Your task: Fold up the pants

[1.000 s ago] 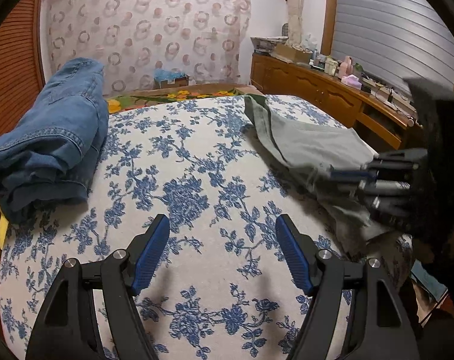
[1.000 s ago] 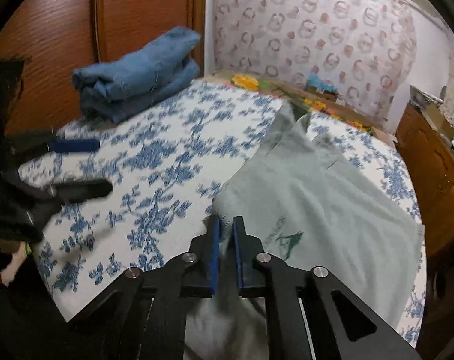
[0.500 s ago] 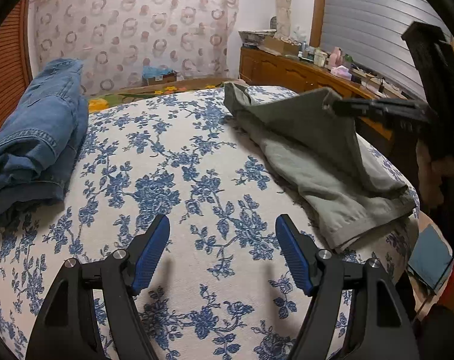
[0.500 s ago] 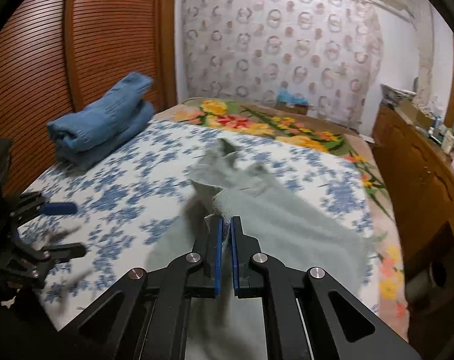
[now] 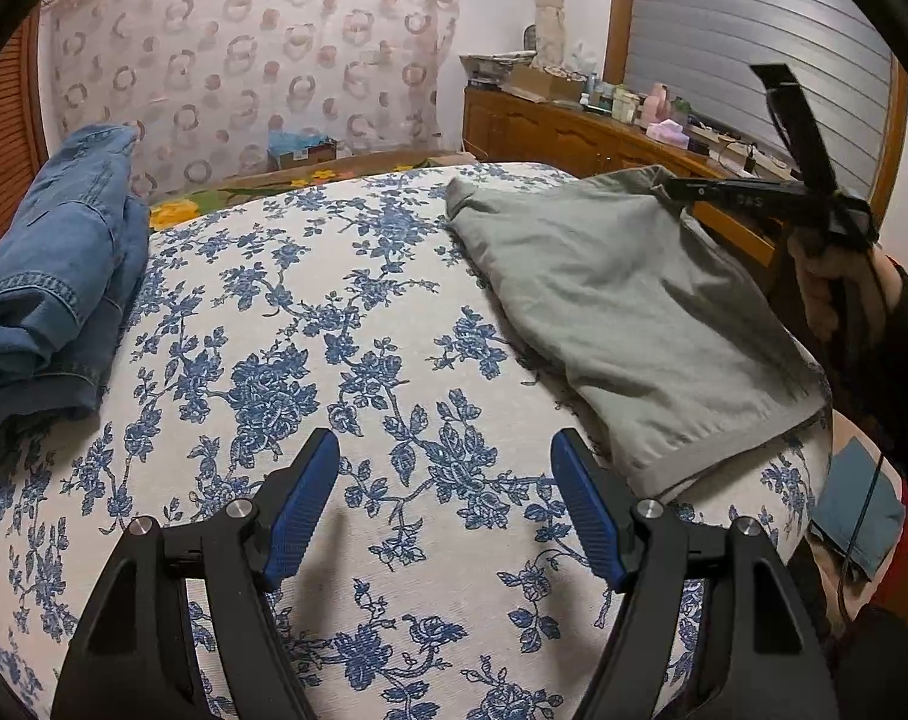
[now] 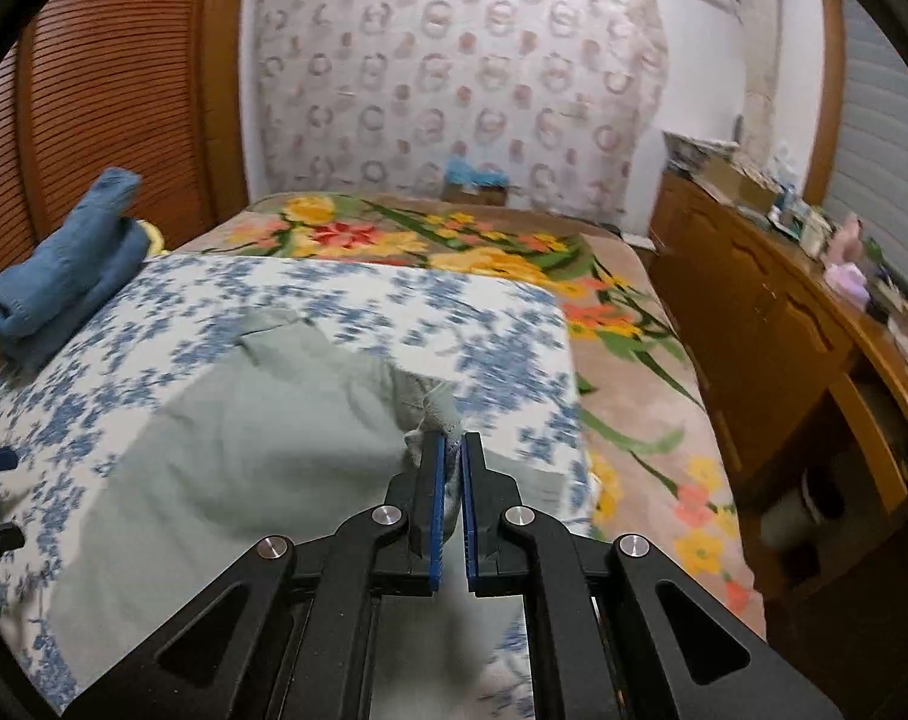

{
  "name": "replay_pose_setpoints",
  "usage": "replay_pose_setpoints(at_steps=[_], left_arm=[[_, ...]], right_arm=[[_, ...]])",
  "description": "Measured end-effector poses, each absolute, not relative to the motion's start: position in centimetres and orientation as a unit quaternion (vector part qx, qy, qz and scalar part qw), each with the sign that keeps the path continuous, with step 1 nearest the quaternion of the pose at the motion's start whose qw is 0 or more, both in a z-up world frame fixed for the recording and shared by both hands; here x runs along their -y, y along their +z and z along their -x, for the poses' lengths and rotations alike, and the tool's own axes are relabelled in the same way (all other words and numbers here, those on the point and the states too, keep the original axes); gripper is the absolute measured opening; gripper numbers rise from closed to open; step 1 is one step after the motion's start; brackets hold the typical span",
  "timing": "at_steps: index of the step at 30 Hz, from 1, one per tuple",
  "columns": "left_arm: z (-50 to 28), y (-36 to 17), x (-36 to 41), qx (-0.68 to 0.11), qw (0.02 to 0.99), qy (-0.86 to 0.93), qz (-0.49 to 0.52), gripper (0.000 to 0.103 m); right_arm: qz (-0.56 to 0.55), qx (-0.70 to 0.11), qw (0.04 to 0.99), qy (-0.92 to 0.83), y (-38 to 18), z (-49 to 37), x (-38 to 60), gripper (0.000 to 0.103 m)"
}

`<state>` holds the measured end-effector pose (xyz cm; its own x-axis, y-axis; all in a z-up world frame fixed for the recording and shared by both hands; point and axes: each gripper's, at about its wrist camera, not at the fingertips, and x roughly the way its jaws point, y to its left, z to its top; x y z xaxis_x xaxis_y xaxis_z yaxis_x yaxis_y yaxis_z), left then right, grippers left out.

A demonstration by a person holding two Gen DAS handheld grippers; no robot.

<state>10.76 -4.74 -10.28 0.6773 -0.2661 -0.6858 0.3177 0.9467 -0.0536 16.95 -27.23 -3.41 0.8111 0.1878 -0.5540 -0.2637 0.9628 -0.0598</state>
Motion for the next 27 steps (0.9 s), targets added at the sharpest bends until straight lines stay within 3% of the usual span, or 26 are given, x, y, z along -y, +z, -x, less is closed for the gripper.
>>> replay_pose_setpoints(at_steps=[10,14,27], left_arm=[[-11.3,-10.3,5.7,-0.371,0.913,-0.166,-0.039,0.074],[-11.9,-10.0,6.7,-0.368,0.912,-0.177,-0.04,0.074],[-12.7,-10.9,9.0,-0.382,0.902,-0.195,-0.051,0.074]], right_arm=[[-0.011,-0.283,0.955,0.094,-3.9,-18.4,28.8,0.006],[0.016,-0.291,0.952,0.096,-4.5,-17.9,27.6,0.024],[0.008,-0.346,0.932,0.107,-5.9,-20.7,28.9,0.026]])
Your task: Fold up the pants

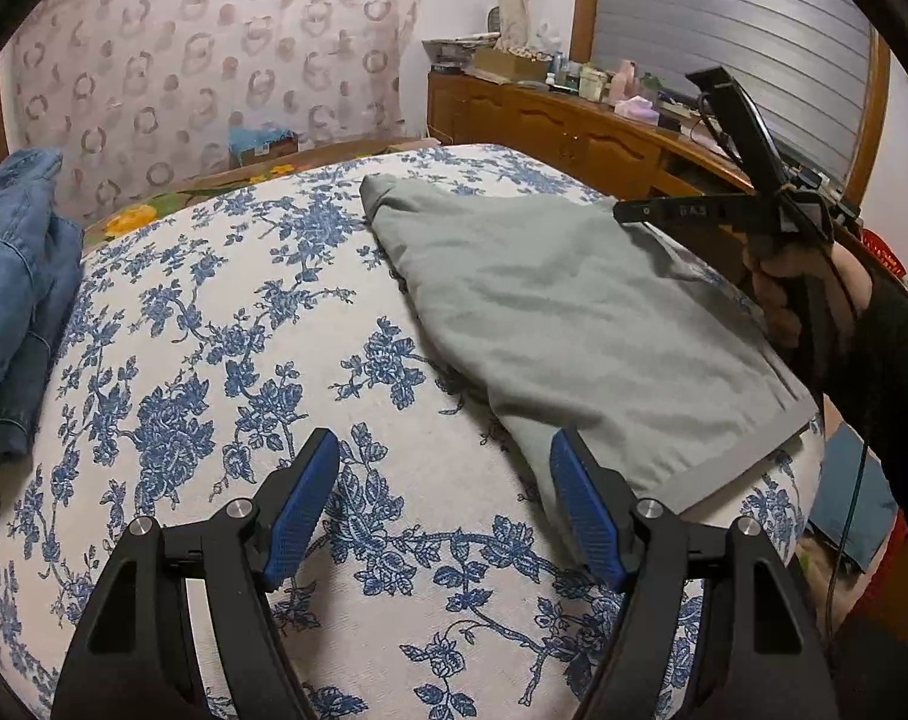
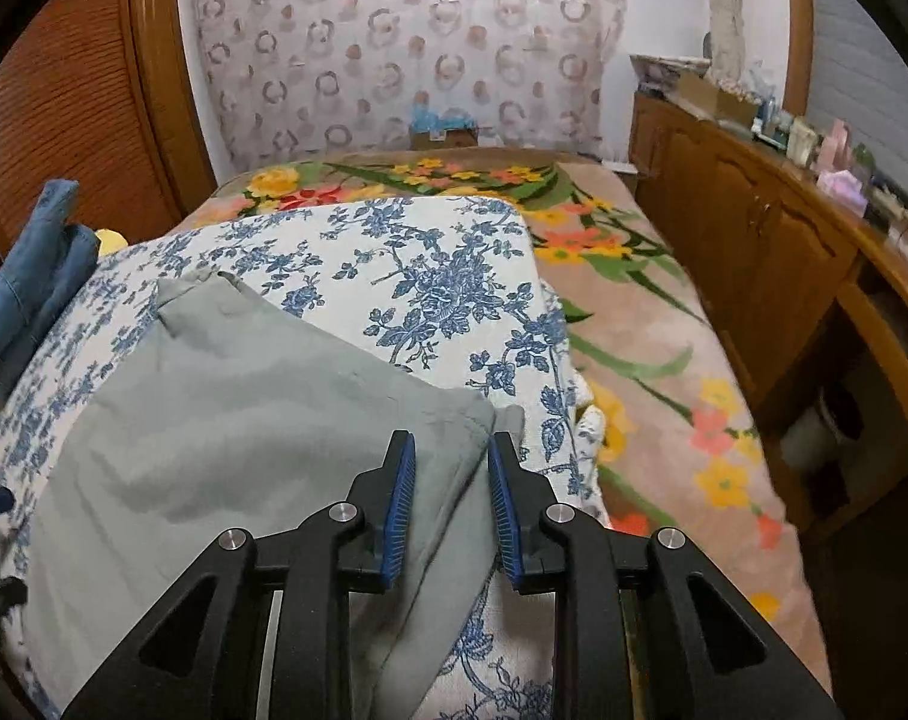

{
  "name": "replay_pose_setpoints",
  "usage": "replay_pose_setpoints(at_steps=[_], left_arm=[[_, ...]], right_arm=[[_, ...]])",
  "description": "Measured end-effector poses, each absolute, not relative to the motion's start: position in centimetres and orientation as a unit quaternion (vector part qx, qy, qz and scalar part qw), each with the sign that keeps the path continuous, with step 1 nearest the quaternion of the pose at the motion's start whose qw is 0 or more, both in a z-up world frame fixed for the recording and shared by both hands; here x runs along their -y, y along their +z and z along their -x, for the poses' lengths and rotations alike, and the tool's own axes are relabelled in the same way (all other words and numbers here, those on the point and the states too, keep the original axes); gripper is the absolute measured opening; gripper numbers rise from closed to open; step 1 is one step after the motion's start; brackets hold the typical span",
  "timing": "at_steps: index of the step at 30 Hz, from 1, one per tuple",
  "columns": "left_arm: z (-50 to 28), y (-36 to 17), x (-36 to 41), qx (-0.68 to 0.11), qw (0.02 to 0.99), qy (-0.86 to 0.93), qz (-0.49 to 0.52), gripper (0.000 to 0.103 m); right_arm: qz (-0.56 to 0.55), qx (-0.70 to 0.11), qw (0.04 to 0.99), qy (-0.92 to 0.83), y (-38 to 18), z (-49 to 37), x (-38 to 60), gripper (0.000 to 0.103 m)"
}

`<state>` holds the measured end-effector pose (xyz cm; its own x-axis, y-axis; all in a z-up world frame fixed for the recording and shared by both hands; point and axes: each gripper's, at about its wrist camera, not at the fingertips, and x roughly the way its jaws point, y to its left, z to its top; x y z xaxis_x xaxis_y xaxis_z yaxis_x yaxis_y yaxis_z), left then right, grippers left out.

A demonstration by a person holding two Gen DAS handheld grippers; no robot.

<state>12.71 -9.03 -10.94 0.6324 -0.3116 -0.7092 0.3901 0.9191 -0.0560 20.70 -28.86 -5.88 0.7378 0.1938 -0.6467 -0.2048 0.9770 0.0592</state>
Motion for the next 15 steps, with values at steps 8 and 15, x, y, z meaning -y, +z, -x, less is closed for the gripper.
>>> replay_pose_setpoints(at_steps=[8,15], left_arm=[[-12.8,-11.0,9.1,-0.381,0.903,-0.192,-0.054,0.074],[-12.9,-11.2,9.0,-0.384,0.902,-0.191,-0.049,0.074]], right_arm=[[0.016,-0.34,0.934,0.108,-5.3,-21.0,29.6,0.002],[0.029,-0.339,0.938,0.067,-5.6,-21.2,30.3,0.002]])
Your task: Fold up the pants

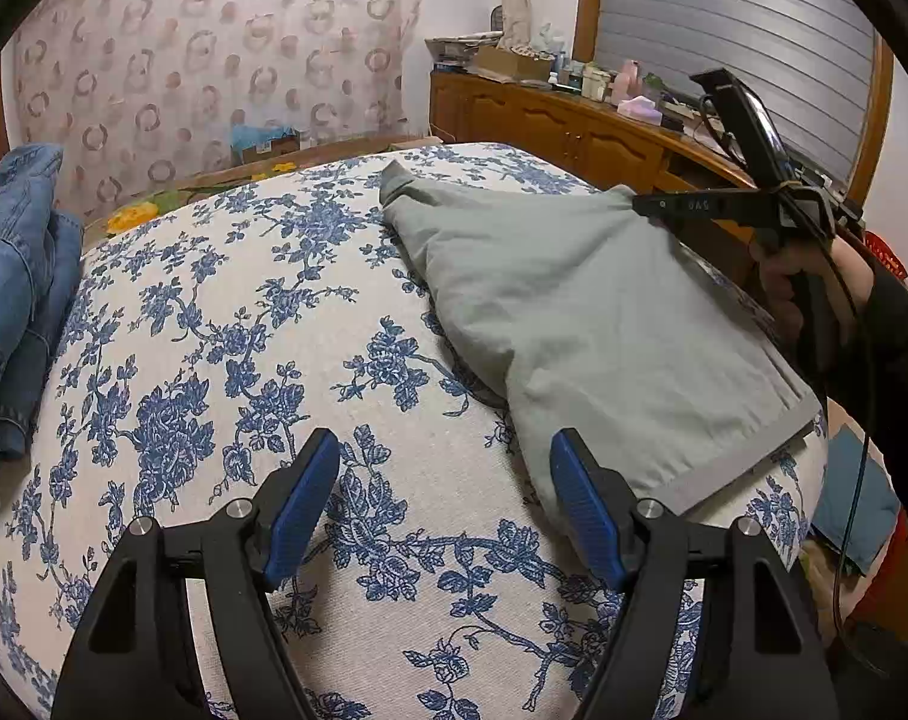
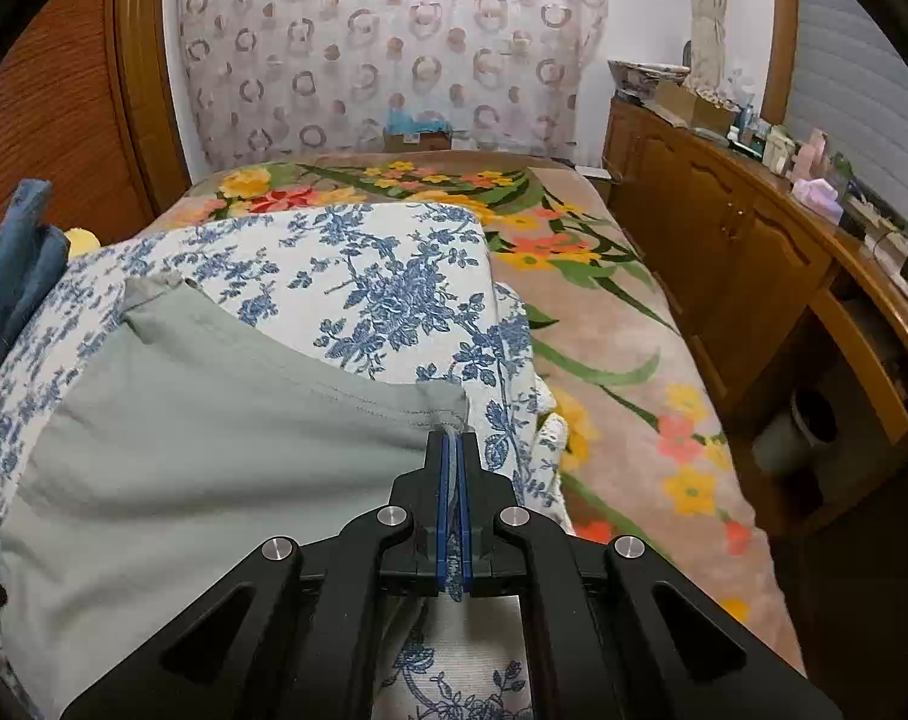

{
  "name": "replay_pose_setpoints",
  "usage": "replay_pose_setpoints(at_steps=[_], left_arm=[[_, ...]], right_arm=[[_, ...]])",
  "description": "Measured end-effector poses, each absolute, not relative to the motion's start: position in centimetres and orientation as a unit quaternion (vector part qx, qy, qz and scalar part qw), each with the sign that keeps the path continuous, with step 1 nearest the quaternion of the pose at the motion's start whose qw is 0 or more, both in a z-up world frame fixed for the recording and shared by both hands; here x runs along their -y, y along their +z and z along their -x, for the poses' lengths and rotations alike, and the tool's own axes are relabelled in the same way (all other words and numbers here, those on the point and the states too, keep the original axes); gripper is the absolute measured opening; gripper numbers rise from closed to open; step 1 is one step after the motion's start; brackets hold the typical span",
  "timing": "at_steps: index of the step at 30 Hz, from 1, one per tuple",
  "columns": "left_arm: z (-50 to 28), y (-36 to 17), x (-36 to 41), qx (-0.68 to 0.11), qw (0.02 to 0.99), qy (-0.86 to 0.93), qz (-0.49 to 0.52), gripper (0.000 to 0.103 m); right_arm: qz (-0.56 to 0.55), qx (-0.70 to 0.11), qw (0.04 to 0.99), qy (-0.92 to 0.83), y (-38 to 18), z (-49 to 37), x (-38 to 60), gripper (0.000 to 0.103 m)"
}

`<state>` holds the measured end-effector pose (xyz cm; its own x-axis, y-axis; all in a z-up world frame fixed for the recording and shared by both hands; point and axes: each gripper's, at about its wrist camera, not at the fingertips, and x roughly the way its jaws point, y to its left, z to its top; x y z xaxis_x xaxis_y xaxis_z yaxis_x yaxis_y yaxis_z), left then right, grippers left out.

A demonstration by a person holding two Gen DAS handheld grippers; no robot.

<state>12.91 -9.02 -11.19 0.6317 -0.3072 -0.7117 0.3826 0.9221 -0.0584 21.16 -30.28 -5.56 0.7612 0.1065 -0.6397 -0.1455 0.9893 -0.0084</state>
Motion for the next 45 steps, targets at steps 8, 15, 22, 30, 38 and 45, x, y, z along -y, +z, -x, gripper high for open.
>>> replay_pose_setpoints(at_steps=[8,15,22,30,38,45], left_arm=[[-12.9,-11.3,9.0,-0.388,0.9,-0.191,-0.048,0.074],[-13.4,-12.0,9.4,-0.413,0.889,-0.194,-0.052,0.074],[-13.6,-12.1,9.4,-0.415,0.888,-0.191,-0.055,0.075],[-13.3,-12.2,9.3,-0.413,0.889,-0.19,-0.057,0.075],[-13.2,-12.3,9.4,-0.413,0.889,-0.189,-0.06,0.075],[-13.2,-12.2,9.4,-0.413,0.89,-0.183,-0.059,0.075]], right_arm=[[0.003,-0.327,0.941,0.09,-4.9,-19.2,30.2,0.017],[0.013,-0.316,0.94,0.13,-4.9,-13.3,29.8,0.027],[0.019,-0.329,0.931,0.156,-6.5,-7.7,29.3,0.035],[-0.001,-0.34,0.929,0.147,-7.2,-5.1,30.4,0.035],[-0.016,-0.351,0.924,0.152,-7.6,-3.5,30.5,0.035],[-0.024,-0.354,0.921,0.163,-7.4,-1.9,29.6,0.035]])
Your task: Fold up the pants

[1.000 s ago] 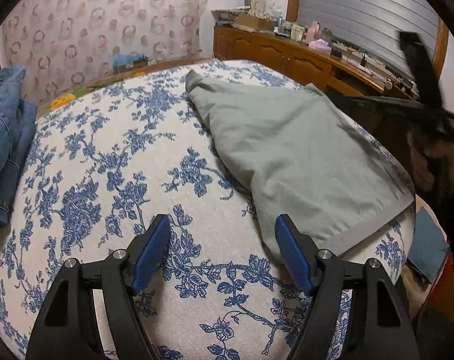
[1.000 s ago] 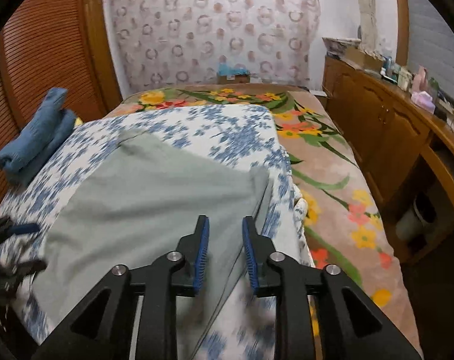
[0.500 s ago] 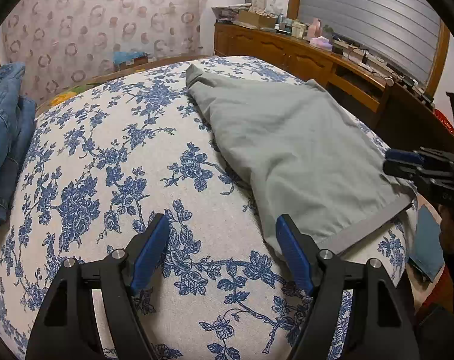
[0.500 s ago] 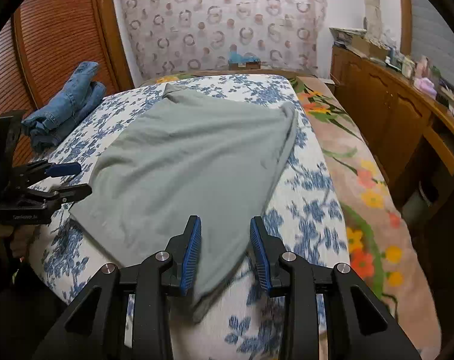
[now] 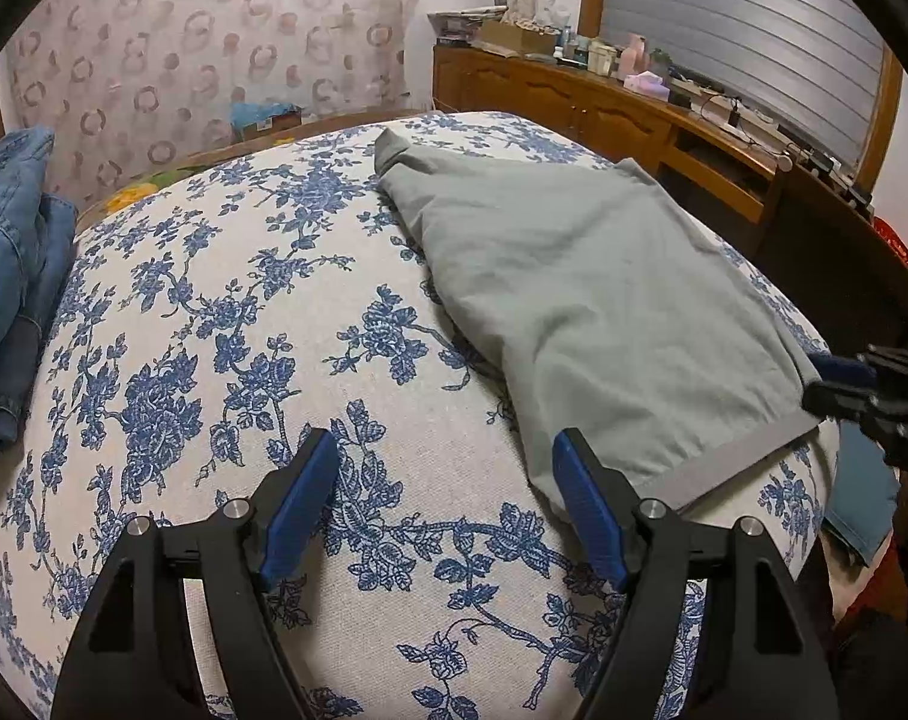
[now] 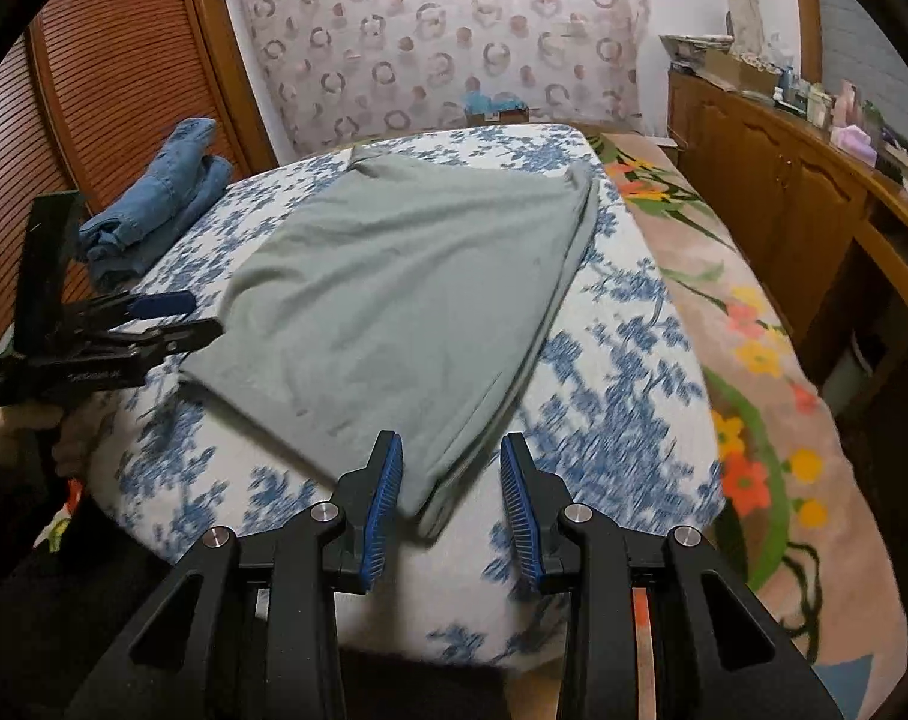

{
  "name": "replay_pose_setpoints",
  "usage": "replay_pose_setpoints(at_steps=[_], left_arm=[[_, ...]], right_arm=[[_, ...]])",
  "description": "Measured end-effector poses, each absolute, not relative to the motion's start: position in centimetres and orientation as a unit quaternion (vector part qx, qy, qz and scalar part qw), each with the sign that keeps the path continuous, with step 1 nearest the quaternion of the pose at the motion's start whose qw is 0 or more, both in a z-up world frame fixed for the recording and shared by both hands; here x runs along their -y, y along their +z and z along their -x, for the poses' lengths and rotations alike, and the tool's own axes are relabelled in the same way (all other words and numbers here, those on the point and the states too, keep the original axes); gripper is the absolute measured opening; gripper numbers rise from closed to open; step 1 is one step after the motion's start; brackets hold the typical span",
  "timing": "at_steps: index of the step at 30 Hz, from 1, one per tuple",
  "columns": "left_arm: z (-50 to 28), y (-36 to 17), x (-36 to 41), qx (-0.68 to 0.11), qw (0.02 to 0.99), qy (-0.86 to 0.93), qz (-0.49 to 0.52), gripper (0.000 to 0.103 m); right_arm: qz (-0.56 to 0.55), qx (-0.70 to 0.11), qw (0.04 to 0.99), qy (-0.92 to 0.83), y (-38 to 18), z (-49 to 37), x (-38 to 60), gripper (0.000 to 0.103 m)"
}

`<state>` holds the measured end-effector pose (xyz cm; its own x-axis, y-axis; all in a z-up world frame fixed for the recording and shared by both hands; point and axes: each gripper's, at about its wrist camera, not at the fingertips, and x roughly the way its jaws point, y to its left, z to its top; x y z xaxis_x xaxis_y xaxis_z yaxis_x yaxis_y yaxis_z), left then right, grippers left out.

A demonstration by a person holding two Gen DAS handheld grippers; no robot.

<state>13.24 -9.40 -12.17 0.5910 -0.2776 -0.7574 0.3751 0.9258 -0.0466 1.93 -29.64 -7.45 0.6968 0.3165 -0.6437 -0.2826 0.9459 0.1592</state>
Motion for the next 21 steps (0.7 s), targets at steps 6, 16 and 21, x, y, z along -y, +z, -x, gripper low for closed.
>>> replay_pose_setpoints(at_steps=[6,16,21], left_arm=[[-12.7,-11.4,9.9,-0.391,0.9,-0.182,-0.067,0.075],[-10.7,-10.4,11.5,-0.385,0.895,-0.215,-0.07,0.075],[-10.5,-11.1,12.0,-0.4,0.887,-0.218,-0.076,0.061]], right_arm=[[-0.039,-0.354,0.921,0.157,-7.5,-1.5,29.2,0.035],[-0.041,-0.342,0.928,0.142,-7.8,-1.5,28.7,0.035],[-0.04,-0.336,0.93,0.143,-8.1,-1.3,28.6,0.035]])
